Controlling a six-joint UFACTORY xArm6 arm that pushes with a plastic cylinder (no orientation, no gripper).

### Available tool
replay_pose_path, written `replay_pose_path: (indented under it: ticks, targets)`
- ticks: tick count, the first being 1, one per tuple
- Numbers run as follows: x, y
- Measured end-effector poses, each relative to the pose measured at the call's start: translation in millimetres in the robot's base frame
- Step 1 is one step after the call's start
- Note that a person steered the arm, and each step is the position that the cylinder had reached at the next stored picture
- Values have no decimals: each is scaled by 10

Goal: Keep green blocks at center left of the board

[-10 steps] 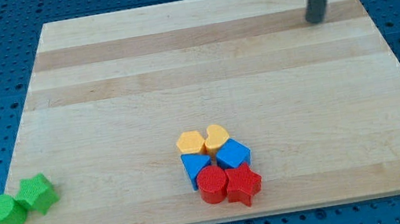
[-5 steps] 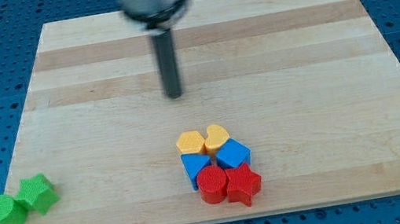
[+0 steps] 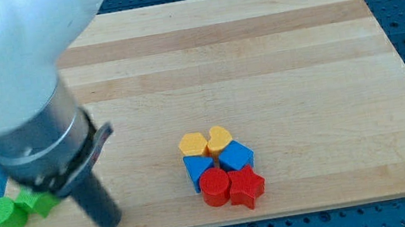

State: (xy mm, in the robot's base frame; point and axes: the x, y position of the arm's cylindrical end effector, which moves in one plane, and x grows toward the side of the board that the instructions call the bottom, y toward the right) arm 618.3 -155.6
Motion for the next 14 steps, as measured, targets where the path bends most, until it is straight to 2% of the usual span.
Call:
replay_pose_path:
  ticks: [1,3,4,5,7,9,11,12,13,14]
  targets:
    - [-8,2]
    - [2,-723]
    - [3,-777]
    - [-19,-1429]
    - [-151,-1491]
    - [-603,-1480]
    - [-1547,-983]
    - [-1564,-1363]
    - [-1507,-1478]
    - [-1144,-1489]
